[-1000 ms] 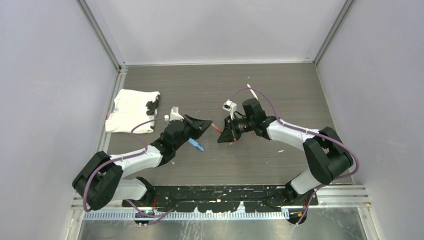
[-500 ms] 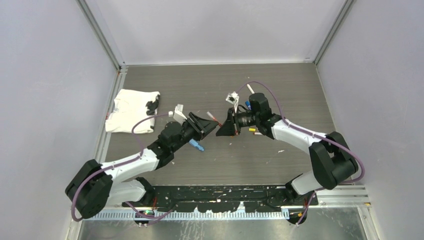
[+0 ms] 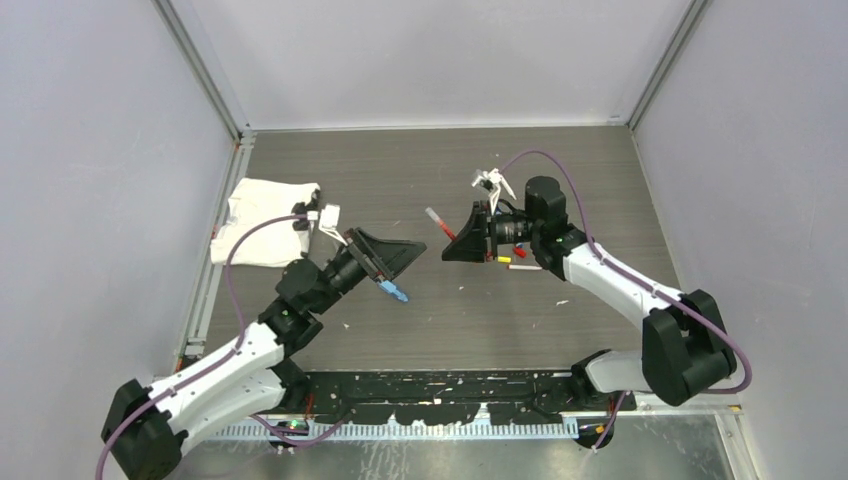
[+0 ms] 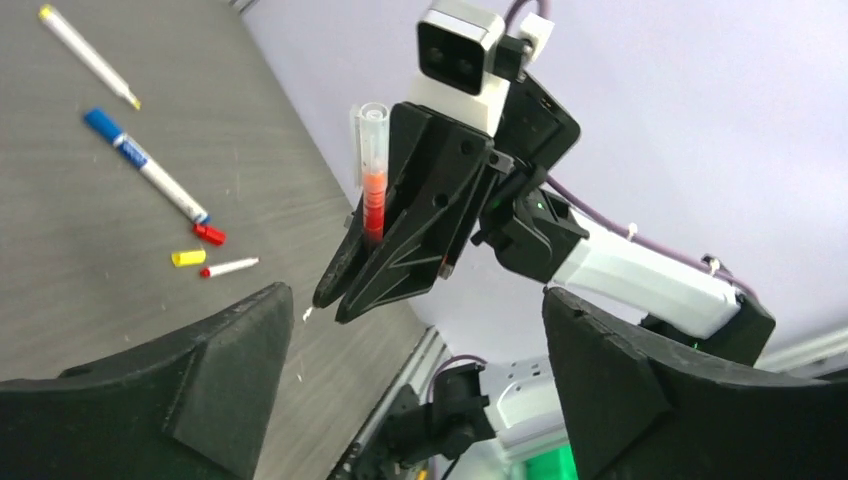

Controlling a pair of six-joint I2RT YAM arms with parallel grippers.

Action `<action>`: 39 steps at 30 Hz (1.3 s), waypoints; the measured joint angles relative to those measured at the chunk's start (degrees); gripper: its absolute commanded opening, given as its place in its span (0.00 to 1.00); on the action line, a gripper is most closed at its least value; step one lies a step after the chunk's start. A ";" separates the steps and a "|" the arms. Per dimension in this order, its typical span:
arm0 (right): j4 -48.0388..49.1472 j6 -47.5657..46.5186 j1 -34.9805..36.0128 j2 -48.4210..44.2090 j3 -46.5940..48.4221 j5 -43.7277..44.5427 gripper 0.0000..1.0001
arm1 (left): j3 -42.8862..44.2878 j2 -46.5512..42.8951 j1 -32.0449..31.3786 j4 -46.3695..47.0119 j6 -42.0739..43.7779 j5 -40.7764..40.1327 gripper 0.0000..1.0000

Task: Insert the pens into the pen caps
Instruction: Insert the pen cap onto the pen.

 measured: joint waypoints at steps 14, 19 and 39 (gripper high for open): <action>2.95 2.62 -2.19 -4.00 -0.07 -3.76 0.01 | 16.74 2.29 0.00 -14.34 8.07 -1.51 0.83; 2.93 2.62 -2.23 -4.00 -0.11 -3.85 0.01 | 22.36 7.48 -0.68 -20.74 6.51 -4.28 0.72; 0.39 0.76 -2.34 -4.00 -0.11 -2.67 0.01 | 34.67 17.92 -11.15 -35.54 5.97 -25.18 0.49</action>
